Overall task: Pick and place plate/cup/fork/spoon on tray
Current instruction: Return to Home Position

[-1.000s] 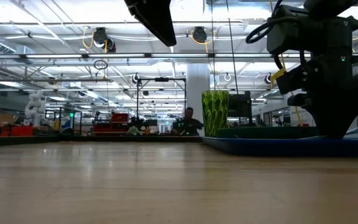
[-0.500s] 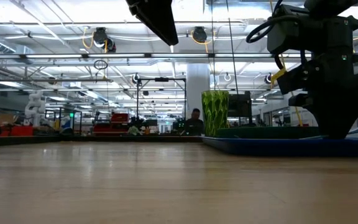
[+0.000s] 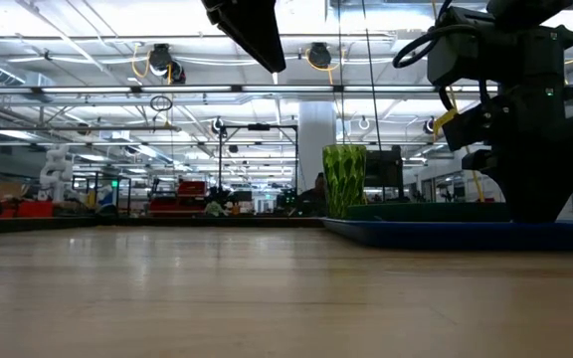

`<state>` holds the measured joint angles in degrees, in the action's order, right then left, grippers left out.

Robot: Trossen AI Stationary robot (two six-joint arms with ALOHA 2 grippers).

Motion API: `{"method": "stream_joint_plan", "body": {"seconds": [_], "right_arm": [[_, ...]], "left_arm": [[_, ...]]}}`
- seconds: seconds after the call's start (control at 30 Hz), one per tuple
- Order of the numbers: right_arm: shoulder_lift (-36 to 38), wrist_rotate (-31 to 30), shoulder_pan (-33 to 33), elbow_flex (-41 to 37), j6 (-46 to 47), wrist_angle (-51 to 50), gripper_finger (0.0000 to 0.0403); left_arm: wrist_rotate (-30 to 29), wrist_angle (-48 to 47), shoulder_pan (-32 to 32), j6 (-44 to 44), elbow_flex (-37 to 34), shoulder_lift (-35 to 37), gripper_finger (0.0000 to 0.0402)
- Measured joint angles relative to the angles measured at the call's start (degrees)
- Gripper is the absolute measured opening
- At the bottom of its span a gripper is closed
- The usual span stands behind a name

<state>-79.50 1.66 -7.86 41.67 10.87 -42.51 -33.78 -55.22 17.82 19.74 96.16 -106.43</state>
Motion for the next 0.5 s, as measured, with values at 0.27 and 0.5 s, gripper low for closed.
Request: {"method": "stream_joint_plan", "body": {"seconds": [0.27,0.5], "right_arm": [[2.2,-0.1,0.0,0.0,-0.9,1.0,0.0107],[12.3,-2.0,-0.1,0.0,-1.1,3.3,0.0098]], "left_arm": [[0.0,0.1,0.0,-0.1,0.0,0.0,0.0111],[-2.3,2.8,0.2,-4.2,0.0,0.4,0.0111]]}}
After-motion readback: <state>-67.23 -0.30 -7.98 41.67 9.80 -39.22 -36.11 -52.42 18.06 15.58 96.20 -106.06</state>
